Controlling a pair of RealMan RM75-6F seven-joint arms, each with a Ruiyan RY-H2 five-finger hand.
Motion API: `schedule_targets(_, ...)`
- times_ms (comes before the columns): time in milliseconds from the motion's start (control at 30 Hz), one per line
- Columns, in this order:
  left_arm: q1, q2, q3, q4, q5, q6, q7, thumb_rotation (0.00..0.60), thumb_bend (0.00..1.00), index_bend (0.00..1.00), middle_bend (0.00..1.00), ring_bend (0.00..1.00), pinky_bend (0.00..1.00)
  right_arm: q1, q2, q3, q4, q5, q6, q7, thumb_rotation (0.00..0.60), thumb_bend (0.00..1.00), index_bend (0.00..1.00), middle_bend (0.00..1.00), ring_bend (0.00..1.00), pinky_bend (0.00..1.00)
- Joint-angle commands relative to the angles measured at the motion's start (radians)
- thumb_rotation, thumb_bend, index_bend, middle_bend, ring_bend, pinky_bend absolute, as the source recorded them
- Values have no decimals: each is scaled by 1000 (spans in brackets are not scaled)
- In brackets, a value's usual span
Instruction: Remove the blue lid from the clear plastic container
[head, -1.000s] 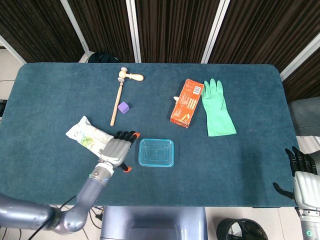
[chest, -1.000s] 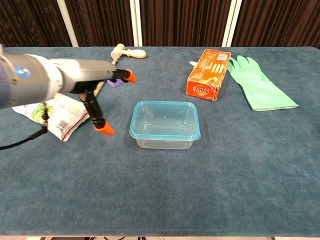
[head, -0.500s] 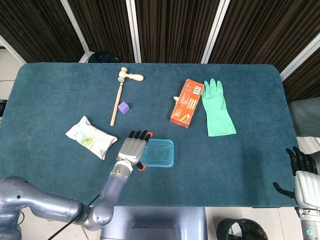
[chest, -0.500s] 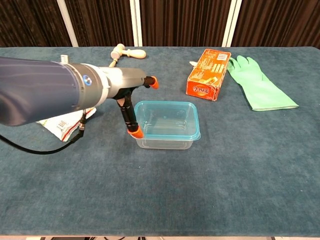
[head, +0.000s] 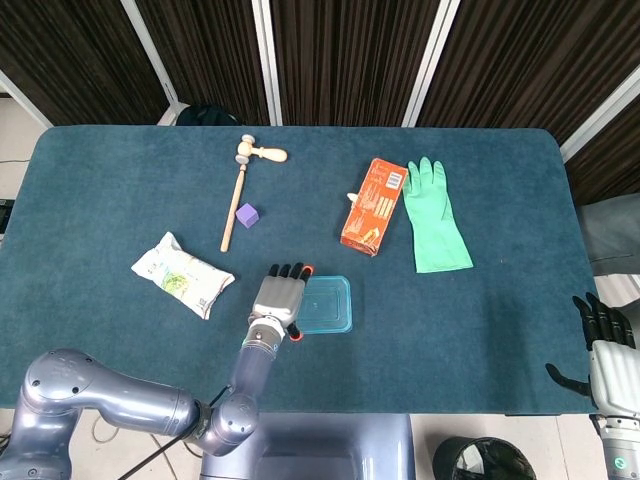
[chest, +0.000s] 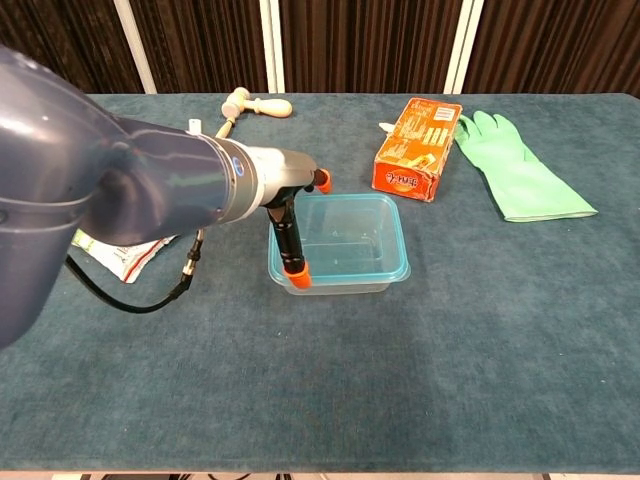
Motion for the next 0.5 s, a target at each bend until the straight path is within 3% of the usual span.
schedule_targets(33, -7, -6, -6, -1, -8, -3, 5, 600, 0, 0, 0, 0, 0, 0, 0, 1, -1, 3, -1, 1, 600, 235, 0, 0, 0, 0)
schedule_targets(500, -8, 17, -11, -24, 0, 17, 0, 600, 0, 0, 0, 0, 0, -1, 2, -3, -9, 0, 1, -3, 600, 235, 0, 0, 0, 0)
